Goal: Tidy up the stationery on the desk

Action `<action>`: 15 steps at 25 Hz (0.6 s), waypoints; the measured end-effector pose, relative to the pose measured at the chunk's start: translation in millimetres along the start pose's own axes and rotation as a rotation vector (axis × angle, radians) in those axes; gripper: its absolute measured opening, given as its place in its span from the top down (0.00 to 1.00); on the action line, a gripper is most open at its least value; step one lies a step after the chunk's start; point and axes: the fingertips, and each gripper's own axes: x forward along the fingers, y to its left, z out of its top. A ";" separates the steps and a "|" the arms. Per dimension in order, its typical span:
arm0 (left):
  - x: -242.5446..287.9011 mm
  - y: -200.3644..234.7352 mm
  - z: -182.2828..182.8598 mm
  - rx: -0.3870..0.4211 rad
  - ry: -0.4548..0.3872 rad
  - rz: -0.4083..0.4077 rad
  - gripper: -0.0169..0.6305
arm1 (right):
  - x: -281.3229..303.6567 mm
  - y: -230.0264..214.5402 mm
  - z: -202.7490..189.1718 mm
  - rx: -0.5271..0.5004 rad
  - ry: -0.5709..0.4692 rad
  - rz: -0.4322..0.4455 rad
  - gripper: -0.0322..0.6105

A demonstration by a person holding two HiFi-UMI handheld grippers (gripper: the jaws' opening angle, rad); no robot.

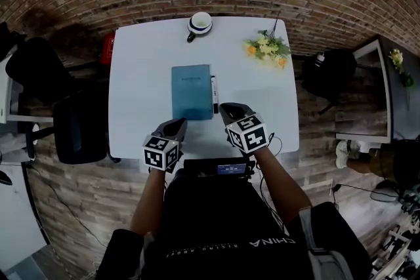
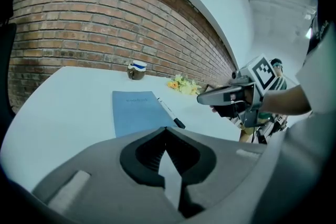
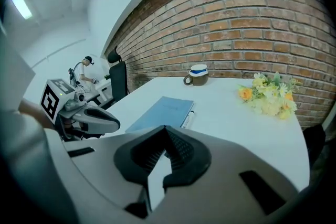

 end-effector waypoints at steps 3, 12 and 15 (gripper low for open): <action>-2.7 -3.5 -6.7 0.008 0.003 -0.011 0.95 | -6.8 4.2 -10.2 0.011 0.003 -0.011 0.94; -36.7 -23.4 -30.3 0.069 -0.007 -0.104 0.95 | -21.8 49.2 -29.6 0.040 -0.012 -0.069 0.94; -59.0 -22.3 -52.2 0.073 -0.001 -0.121 0.95 | -24.6 74.4 -35.9 0.055 -0.022 -0.086 0.94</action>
